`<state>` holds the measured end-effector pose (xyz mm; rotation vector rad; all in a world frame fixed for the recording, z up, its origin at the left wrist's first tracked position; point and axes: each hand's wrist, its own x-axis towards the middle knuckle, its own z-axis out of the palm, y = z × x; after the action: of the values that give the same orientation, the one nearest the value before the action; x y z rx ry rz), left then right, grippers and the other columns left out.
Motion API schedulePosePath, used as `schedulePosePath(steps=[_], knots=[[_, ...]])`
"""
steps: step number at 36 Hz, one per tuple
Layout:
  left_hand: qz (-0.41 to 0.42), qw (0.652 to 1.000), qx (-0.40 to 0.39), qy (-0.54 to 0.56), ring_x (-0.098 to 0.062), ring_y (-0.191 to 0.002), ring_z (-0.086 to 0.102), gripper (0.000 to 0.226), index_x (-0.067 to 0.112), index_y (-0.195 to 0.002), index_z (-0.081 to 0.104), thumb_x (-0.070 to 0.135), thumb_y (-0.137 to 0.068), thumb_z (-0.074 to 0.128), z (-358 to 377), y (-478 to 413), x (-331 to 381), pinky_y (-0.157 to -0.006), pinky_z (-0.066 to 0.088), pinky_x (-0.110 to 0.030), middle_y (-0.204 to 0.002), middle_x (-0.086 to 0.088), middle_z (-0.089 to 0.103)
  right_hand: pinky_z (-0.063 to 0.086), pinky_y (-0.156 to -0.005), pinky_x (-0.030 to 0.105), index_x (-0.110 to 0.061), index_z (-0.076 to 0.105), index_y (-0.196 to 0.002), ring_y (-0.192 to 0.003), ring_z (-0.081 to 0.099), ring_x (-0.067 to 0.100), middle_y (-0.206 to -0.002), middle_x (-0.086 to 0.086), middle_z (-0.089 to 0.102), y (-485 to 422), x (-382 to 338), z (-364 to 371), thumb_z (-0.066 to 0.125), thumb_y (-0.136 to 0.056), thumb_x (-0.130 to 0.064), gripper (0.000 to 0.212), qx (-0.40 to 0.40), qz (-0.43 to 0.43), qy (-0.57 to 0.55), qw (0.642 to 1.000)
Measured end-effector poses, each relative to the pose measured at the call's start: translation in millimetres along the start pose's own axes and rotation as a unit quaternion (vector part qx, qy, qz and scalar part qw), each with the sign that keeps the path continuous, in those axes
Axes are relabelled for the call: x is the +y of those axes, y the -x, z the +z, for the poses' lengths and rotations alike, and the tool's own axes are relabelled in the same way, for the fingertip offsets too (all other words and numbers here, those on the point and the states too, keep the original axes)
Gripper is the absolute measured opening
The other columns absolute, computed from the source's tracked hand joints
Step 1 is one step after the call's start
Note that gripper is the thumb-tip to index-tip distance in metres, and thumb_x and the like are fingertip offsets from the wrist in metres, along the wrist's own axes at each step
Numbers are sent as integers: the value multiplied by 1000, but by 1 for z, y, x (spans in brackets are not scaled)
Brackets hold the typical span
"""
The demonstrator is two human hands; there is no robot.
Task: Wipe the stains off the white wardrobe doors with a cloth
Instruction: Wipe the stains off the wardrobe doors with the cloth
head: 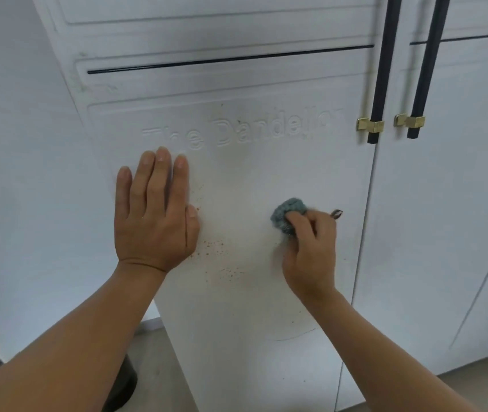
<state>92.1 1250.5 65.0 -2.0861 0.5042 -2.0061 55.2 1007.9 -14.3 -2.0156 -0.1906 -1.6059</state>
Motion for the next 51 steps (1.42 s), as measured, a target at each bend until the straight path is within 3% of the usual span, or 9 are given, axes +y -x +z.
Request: schedulePosePath(steps=[6,11,17,22,29,36,42,49,51], knots=[[2,1000,2,2,-37,-151,29,63,1,-156,39,28,-99,38,1,0,0,-126,22,-55,-157,-25,42,41,-83,28,1,64,-118,-94,48,22,-104,16,54,-20,-15,6,40,-86,1,40,130,236,-39,962],[0,1000,4,5,-37,-151,29,64,1,-156,39,27,-98,39,2,0,1,-126,23,-55,-157,-25,41,47,-74,41,-3,66,-110,-90,50,27,-101,10,53,-5,-40,17,47,-88,3,30,38,12,-46,998],[1,1000,3,10,-36,-151,30,64,2,-156,40,29,-98,38,1,1,1,-125,26,-55,-158,-23,41,46,-82,39,2,65,-114,-94,51,28,-102,18,55,-18,-37,19,49,-80,14,40,107,138,-51,983],[0,1000,2,12,-36,-151,29,64,2,-156,40,29,-98,40,1,1,0,-125,25,-55,-158,-24,40,44,-64,48,-4,69,-105,-81,49,29,-90,14,55,-4,-51,23,54,-86,9,27,2,-37,-42,998],[-3,1000,-3,13,-36,-150,29,64,1,-155,40,30,-98,40,0,1,1,-125,24,-55,-158,-24,39,38,-68,42,-7,73,-103,-79,51,32,-91,14,58,-50,-65,17,61,-82,12,31,-12,-100,-27,995],[-1,1000,-1,10,-36,-149,32,63,1,-154,44,29,-97,42,-2,0,1,-124,27,-55,-157,-23,41,39,-68,38,-19,66,-104,-85,50,27,-102,8,54,-4,-26,23,59,-80,3,33,-133,-363,37,921],[-3,1000,-1,7,-36,-149,31,64,1,-154,43,30,-98,42,-2,1,1,-124,26,-55,-156,-24,43,43,-66,42,-13,77,-96,-75,56,31,-88,14,63,-37,-48,23,62,-87,3,23,-27,-235,15,972],[-2,1000,4,-4,-37,-148,32,63,1,-154,44,31,-98,42,-1,1,2,-124,26,-55,-156,-24,43,40,-65,37,-21,67,-104,-77,53,27,-94,10,66,-24,-31,22,57,-82,0,31,-134,-446,38,884],[-6,1000,7,-6,-37,-148,32,63,1,-154,43,32,-99,41,-1,1,2,-124,26,-55,-155,-24,44,40,-64,38,-18,71,-100,-78,50,27,-95,10,63,-33,-35,22,54,-85,2,30,-105,-404,36,908]])
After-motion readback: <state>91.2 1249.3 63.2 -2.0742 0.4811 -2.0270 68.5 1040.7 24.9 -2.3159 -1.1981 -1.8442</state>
